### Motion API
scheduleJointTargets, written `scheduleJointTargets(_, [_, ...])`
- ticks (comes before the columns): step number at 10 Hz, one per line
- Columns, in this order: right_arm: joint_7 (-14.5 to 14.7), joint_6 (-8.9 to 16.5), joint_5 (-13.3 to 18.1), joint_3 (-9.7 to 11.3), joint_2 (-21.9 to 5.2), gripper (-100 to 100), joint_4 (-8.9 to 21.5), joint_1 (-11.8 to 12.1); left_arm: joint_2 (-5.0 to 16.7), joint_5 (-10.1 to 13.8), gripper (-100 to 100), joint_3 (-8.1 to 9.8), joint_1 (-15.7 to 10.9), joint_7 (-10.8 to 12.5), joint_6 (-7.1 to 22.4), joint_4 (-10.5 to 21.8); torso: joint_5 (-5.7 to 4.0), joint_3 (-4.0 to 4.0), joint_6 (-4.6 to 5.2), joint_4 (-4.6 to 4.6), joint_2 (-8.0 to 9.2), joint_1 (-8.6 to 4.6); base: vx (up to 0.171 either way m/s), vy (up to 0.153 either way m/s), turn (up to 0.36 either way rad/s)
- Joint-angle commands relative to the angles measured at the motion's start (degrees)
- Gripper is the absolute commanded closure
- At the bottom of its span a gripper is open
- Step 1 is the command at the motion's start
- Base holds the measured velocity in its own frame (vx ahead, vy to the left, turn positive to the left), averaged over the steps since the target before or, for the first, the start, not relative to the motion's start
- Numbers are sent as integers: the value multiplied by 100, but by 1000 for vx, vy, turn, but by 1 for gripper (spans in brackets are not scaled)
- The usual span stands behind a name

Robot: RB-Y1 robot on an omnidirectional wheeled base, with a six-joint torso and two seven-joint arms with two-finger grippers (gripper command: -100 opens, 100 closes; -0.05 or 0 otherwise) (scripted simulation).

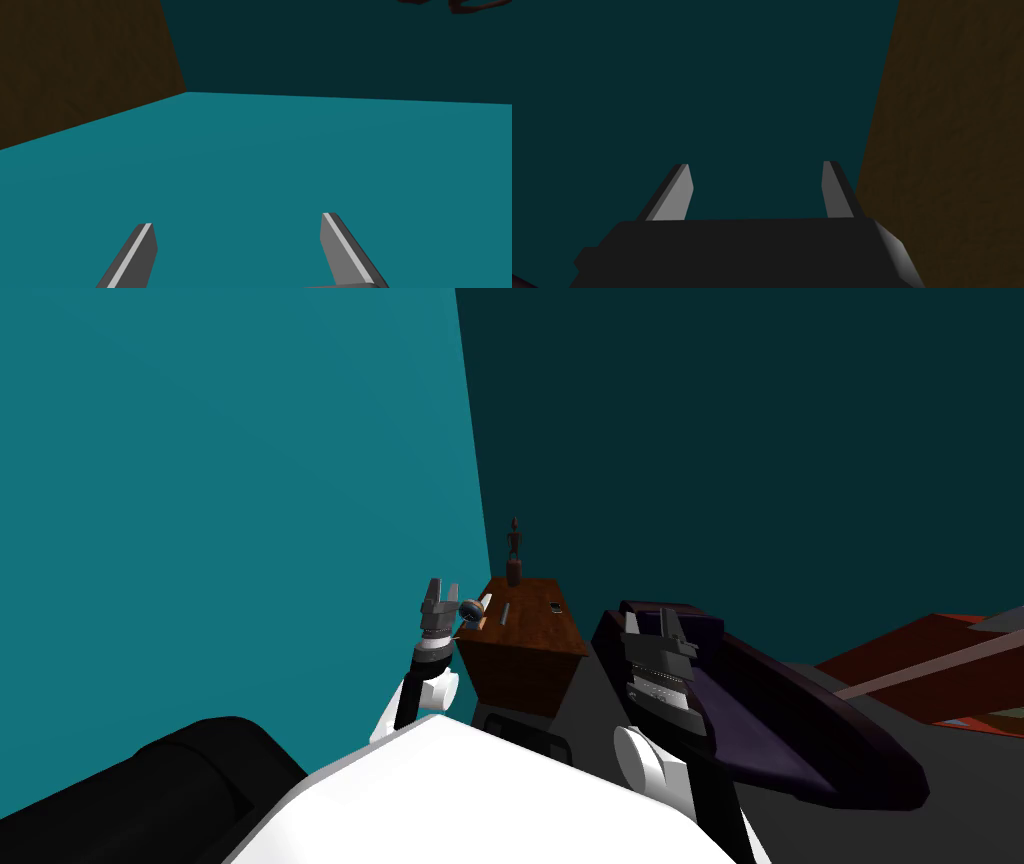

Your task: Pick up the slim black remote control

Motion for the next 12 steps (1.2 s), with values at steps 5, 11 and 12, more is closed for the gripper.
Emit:
scheduleJointTargets(5, [0, 0, 0, 1, 2, 0, 0, 0, 784, 74, -100, -368, 220, -73, -64, 397, -12, -5, 0, -2, -9, -55, 14, -106, 26])
scheduleJointTargets(11, [0, 0, 0, 1, 1, 0, 0, 0, 1774, 156, -100, -1047, 588, -134, -220, 1274, -11, -1, 1, 0, -1, -44, 6, -132, 20])
scheduleJointTargets(12, [0, 0, 0, 1, 1, 0, 0, 0, 1837, 156, -100, -1047, 588, -134, -220, 1274, -11, -1, 0, 0, -1, -52, 1, -108, 18])
